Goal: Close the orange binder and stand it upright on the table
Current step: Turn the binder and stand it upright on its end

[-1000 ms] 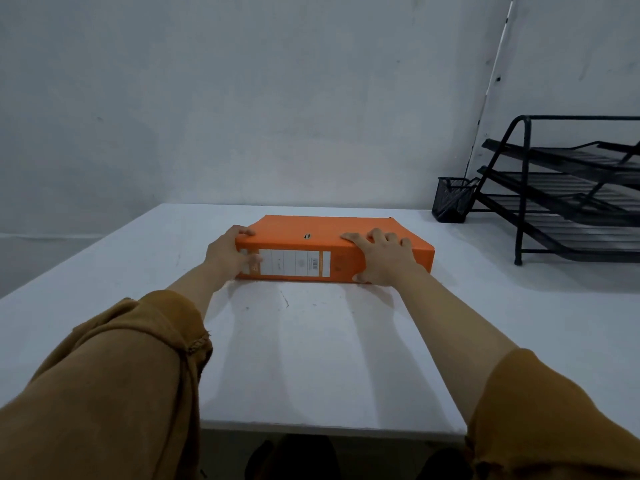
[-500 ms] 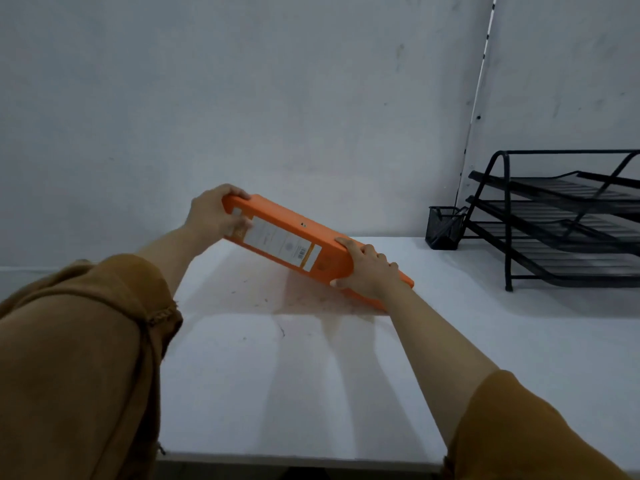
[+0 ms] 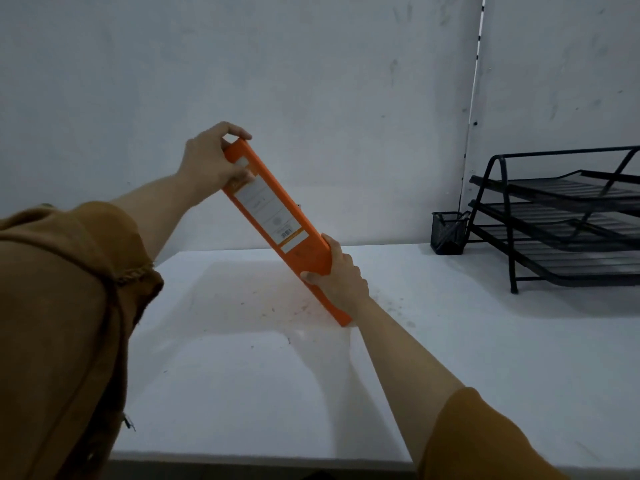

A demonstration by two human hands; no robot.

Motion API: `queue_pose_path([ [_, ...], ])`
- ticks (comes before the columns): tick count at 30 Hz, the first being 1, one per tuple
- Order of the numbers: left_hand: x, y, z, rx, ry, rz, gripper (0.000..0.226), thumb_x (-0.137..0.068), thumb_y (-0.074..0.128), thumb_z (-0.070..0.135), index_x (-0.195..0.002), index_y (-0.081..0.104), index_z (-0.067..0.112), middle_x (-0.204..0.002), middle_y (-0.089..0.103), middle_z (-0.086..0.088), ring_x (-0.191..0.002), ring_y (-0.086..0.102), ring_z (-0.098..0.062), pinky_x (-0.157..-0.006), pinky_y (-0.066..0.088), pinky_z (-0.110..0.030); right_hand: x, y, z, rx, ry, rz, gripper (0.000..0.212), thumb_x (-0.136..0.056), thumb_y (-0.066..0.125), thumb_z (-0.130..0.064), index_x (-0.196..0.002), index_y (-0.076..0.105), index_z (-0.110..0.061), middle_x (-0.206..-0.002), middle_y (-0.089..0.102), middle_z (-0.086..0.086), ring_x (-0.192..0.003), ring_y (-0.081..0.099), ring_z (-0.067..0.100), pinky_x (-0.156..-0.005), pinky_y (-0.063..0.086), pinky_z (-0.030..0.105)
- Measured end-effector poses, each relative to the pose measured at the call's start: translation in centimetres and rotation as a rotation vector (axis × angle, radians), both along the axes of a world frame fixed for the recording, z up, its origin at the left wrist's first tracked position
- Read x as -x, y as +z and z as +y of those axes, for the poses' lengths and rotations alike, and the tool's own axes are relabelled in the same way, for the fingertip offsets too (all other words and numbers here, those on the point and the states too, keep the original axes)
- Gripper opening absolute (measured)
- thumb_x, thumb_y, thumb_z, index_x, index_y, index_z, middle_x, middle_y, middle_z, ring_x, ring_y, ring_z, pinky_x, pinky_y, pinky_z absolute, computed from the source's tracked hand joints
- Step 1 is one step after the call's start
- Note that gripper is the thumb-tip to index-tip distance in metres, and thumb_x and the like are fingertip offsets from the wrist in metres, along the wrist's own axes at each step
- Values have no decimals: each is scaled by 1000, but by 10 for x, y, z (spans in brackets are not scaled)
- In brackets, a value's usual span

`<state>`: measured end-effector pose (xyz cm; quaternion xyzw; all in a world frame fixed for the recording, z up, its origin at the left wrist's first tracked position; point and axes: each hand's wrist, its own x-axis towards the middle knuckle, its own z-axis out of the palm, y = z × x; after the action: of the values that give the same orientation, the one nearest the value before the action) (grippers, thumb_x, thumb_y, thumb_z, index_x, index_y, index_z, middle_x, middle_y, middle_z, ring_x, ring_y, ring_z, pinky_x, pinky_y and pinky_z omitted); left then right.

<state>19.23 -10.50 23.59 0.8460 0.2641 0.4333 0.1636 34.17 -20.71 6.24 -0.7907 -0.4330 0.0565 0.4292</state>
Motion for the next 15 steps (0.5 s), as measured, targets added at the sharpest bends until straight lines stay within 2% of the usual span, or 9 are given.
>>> queue_pose_path([
  [2,-12,3,-7,-21,-22,-22,58,-71,76,6,-124,54,16,-111,59,-12,-99,57,-23,-80,53,-33,-3,-1,-4,-49,17,52,82,-75,59,-60,-141,15,-42,-139,47,2,-122,52,33,-100,42,58],
  [6,-35,7,-24,-53,-61,-58,58,-70,75,11,-124,55,23,-118,61,-13,-109,60,-30,-93,53,-47,-9,-1,-12,-133,40,137,79,-78,58,-61,-142,18,-40,-140,48,-3,-123,53,29,-100,45,55],
  [10,-51,4,-32,-92,-89,-74,58,-70,73,15,-124,54,29,-120,60,-7,-110,59,-27,-98,47,-51,-11,-6,-21,-185,39,170,71,-85,56,-54,-143,19,-36,-142,46,-5,-126,51,28,-104,42,53],
  [15,-57,0,-31,-162,-82,-63,60,-73,72,26,-129,51,27,-128,56,-6,-117,54,-27,-103,42,-53,-17,-8,-26,-163,39,167,69,-88,54,-52,-144,17,-36,-144,46,-4,-125,53,30,-104,43,53],
])
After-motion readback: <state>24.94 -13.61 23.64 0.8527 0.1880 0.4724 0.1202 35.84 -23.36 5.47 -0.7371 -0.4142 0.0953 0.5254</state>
